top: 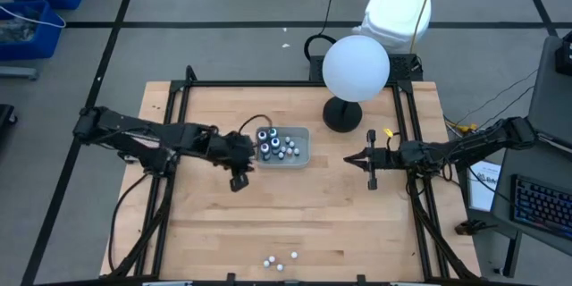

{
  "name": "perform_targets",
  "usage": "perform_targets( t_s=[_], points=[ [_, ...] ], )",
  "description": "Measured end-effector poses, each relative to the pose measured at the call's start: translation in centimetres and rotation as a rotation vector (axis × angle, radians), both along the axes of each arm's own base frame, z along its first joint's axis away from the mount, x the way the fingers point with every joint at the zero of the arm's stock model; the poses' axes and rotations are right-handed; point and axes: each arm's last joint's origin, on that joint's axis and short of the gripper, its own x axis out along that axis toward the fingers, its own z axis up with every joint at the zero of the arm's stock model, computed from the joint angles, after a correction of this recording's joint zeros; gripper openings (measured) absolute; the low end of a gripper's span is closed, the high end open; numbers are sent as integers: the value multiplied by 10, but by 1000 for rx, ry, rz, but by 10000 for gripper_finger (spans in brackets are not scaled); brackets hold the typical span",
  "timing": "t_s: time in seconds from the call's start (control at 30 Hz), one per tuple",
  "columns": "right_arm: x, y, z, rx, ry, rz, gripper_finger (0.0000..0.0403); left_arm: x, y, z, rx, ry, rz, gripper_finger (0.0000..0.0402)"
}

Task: Pick & Place food coloring
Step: Put the small yellow food coloring bottle into the gray bin

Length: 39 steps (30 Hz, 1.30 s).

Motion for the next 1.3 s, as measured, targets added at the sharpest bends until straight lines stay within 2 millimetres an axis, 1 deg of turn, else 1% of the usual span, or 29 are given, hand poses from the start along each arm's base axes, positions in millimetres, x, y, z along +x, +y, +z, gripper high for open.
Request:
perform_targets(
  t_s=[0.1,0.23,0.4,0.53,0.67,0.77,0.87,1.07,1.13,1.3],
  points=[
    [0,0,0,1,-4,3,0,19,5,9,48,54,-44,76],
    [0,0,4,6,-37,5,0,50,8,18,62,131,-151,76],
    [0,0,4,-5,-40,6,0,91,11,26,104,162,-250,76],
    [0,0,3,-18,-32,6,0,116,19,23,126,189,-367,76],
    [0,0,2,-8,-24,6,0,138,34,21,152,172,-382,76],
    [0,0,2,0,-24,6,0,149,45,17,154,168,-385,76],
    [0,0,2,1,-24,5,0,156,57,15,147,170,-351,76],
    [0,0,1,38,-15,2,0,155,80,13,124,175,-282,76],
    [0,0,1,53,-15,1,0,155,83,13,118,177,-271,76],
    [0,0,1,56,-15,1,0,155,84,13,119,172,-275,76]
  ],
)
